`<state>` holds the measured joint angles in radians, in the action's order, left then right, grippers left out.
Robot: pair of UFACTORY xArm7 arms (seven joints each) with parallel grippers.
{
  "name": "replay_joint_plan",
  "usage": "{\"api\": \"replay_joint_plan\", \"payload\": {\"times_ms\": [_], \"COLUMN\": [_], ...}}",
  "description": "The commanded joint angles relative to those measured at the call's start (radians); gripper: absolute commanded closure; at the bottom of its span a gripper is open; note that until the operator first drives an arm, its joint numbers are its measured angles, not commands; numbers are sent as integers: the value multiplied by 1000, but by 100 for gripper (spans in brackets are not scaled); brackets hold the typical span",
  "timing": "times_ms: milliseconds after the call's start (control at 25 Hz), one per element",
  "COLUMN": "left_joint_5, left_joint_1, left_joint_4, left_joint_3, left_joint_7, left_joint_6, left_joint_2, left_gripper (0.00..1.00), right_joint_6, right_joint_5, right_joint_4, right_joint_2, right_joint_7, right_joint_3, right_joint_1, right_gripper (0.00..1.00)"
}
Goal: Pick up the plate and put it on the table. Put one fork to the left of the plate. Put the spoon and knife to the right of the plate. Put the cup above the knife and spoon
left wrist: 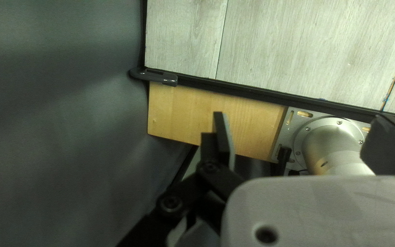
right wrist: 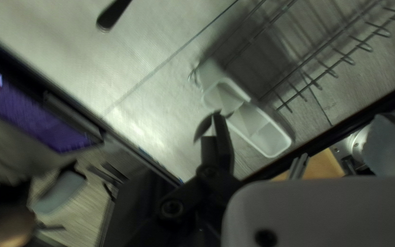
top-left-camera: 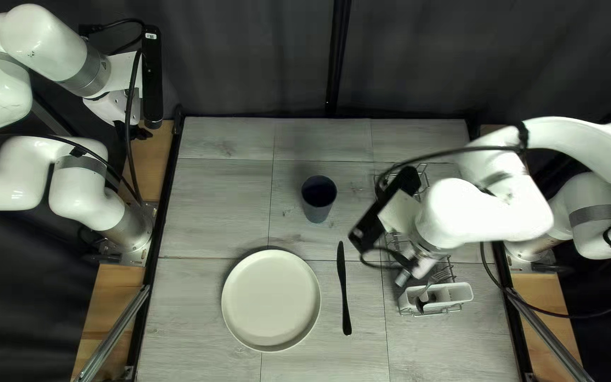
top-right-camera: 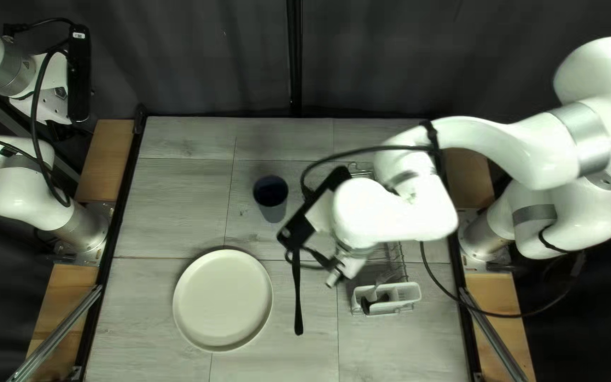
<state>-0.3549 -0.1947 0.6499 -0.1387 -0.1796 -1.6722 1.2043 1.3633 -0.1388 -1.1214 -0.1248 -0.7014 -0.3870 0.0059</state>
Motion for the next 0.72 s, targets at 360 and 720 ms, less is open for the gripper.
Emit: {"api": "replay_joint_plan", "payload": {"times_ms": [360,720], "left_joint_5": [0,0], "left_joint_1": [0,0], "left_joint_4": [0,0], "left_joint_3": [0,0], "left_joint_7": [0,0], "left_joint_6": [0,0], "left_joint_2": [0,0], "left_gripper": [0,0], "right_joint_6": [-21,-66], "right_joint_5": [81,138], "right_joint_4": [-38,-30], "right_joint_2": [77,172], "right_joint_7": [135,298], "right_joint_3": [-62,-76], "right_joint_1": [61,72], "right_gripper": [0,0]}}
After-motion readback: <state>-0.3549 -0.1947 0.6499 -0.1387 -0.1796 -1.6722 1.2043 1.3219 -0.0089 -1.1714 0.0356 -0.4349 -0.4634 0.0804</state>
